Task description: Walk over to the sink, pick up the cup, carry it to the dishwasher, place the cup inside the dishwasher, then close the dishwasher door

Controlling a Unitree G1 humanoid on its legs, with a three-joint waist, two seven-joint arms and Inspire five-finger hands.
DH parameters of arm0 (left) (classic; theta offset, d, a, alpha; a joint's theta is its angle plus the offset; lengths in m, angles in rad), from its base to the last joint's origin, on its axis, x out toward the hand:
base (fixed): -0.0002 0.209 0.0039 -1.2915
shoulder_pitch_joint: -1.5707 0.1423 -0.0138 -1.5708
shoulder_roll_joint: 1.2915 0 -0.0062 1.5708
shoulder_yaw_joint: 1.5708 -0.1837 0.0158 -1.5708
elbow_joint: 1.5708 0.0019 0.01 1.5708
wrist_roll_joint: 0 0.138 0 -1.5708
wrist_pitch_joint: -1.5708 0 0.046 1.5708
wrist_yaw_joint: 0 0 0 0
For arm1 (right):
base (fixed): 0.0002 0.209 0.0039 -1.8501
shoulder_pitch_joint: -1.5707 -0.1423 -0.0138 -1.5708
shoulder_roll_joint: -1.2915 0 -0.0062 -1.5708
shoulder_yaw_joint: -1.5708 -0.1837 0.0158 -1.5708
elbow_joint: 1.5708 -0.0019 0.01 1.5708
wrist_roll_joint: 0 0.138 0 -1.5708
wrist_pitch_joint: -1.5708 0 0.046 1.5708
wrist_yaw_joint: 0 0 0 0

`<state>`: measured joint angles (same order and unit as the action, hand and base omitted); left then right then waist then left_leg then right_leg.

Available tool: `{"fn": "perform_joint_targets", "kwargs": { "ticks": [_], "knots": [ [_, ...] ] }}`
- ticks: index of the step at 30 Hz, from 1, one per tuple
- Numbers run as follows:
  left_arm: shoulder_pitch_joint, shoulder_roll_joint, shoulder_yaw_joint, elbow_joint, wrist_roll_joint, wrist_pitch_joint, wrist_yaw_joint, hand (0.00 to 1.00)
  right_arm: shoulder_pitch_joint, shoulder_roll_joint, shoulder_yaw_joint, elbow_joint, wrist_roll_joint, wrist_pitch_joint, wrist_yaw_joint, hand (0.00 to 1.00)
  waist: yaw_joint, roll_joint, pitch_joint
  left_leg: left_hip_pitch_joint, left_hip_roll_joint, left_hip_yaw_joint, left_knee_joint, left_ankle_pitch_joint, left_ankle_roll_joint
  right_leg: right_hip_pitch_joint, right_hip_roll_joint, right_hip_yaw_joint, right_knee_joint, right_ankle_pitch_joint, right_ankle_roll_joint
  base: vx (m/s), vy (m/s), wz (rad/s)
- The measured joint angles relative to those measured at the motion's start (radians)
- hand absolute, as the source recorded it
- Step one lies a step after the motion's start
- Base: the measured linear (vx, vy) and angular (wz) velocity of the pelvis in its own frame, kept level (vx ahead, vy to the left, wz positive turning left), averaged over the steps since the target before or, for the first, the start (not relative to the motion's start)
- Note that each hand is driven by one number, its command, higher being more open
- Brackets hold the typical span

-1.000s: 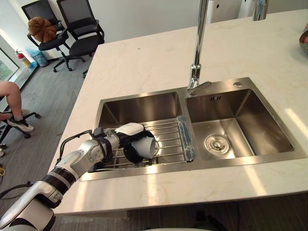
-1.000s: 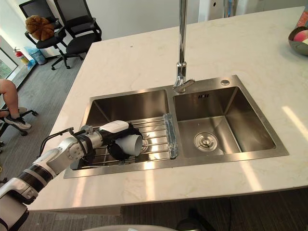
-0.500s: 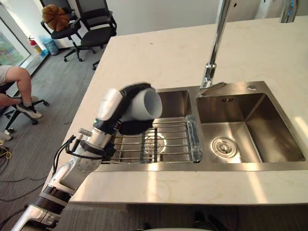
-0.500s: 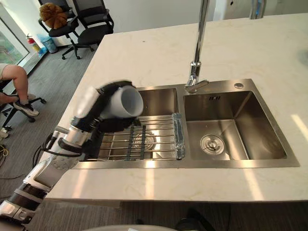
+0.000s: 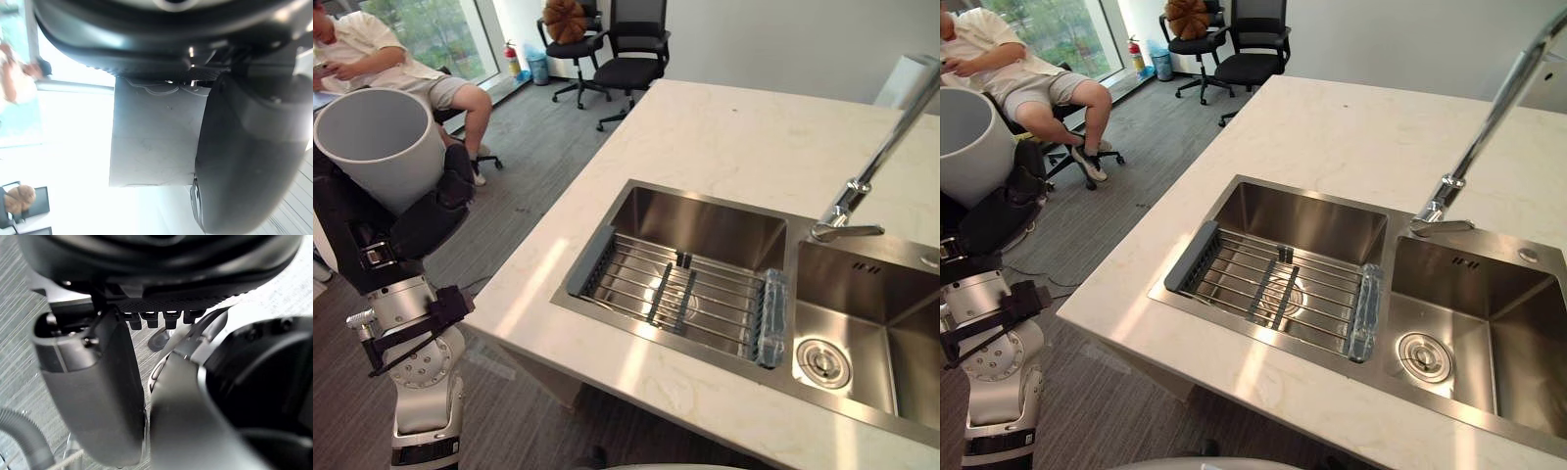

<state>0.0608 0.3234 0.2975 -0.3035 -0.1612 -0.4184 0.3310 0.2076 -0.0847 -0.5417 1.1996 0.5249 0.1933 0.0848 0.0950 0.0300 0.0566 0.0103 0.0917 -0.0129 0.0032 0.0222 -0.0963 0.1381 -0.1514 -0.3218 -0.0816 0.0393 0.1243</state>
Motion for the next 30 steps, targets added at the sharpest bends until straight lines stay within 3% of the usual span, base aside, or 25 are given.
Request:
{"fn": "perform_joint_targets", "kwargs": {
  "ticks": [3,10,14,17,22,23,24,25,26,30],
  "knots": [
    [0.019,-0.021,0.024,-0.021,-0.062,0.012,-0.071,0.0,-0.004,0.001,0.007,0.001,0.003,0.002,-0.026,1.0,0.015,-0.002,-0.002,0.003,-0.009,-0.007,-0.008,0.003,0.003,0.0,-0.01,-0.008,0.01,-0.003,0.004,-0.04,0.017,0.1],
    [0.03,-0.053,0.027,-0.042,-0.155,0.064,-0.208,0.0,-0.011,0.006,0.011,-0.019,0.035,0.013,-0.067,1.0,0.014,-0.01,0.002,0.022,-0.007,0.016,-0.011,0.004,0.003,-0.029,-0.02,0.023,0.075,-0.028,0.004,-0.03,0.009,-0.09],
    [0.026,-0.071,0.019,-0.042,-0.153,0.066,-0.21,0.0,-0.018,0.022,0.0,-0.043,0.029,0.012,-0.057,1.0,0.012,-0.028,0.014,0.015,-0.005,0.048,-0.012,-0.002,0.009,-0.08,-0.028,0.067,0.144,-0.061,-0.006,-0.04,0.02,-0.26],
    [0.006,-0.086,-0.02,-0.034,-0.129,0.066,-0.199,0.0,0.001,0.055,0.003,-0.073,0.018,0.004,-0.03,1.0,0.0,-0.065,0.019,-0.012,-0.016,0.034,0.006,-0.007,0.015,-0.143,-0.051,0.075,0.262,-0.126,-0.008,-0.03,0.004,0.12],
    [-0.03,-0.13,-0.064,0.012,-0.072,0.063,-0.162,0.0,-0.006,0.051,0.078,-0.11,0.012,-0.024,-0.017,1.0,0.007,-0.074,0.019,-0.111,-0.027,-0.011,0.116,-0.024,0.017,-0.183,-0.048,0.156,0.288,-0.132,0.009,0.0,0.013,0.3],
    [-0.031,-0.146,-0.064,0.012,-0.071,0.063,-0.138,0.0,-0.021,0.035,0.122,-0.13,0.006,-0.029,-0.021,1.0,0.019,-0.063,0.016,-0.148,-0.007,-0.008,0.142,-0.029,0.019,-0.181,-0.03,0.161,0.241,-0.111,0.019,-0.06,-0.02,-0.05],
    [-0.034,-0.148,-0.064,0.013,-0.071,0.063,-0.129,0.0,-0.027,0.03,0.14,-0.133,0.002,-0.028,-0.023,1.0,0.023,-0.06,0.018,-0.152,-0.001,-0.006,0.144,-0.029,0.019,-0.189,-0.022,0.182,0.269,-0.132,0.016,-0.07,-0.059,0.02],
    [-0.034,-0.147,-0.062,0.033,-0.072,0.065,-0.11,0.0,-0.026,0.03,0.169,-0.143,0.001,-0.026,-0.026,1.0,0.026,-0.062,0.018,-0.149,-0.006,-0.01,0.152,-0.027,0.016,-0.192,-0.014,0.217,0.342,-0.196,0.011,-0.02,-0.07,0.07],
    [-0.033,-0.148,-0.062,0.041,-0.075,0.065,-0.099,0.0,-0.019,0.027,0.185,-0.15,0.002,-0.024,-0.028,1.0,0.027,-0.063,0.017,-0.146,-0.009,-0.011,0.156,-0.027,0.015,-0.185,-0.013,0.226,0.346,-0.215,0.007,-0.04,-0.09,0.17],
    [-0.031,-0.16,-0.084,0.048,-0.094,0.058,-0.068,0.0,-0.025,-0.01,0.205,-0.169,0.004,-0.007,-0.026,1.0,0.023,-0.012,0.046,-0.137,-0.001,-0.058,0.169,-0.012,-0.001,-0.169,0.006,0.189,0.429,-0.26,-0.014,-0.18,-0.078,0.36]
  ]
}}
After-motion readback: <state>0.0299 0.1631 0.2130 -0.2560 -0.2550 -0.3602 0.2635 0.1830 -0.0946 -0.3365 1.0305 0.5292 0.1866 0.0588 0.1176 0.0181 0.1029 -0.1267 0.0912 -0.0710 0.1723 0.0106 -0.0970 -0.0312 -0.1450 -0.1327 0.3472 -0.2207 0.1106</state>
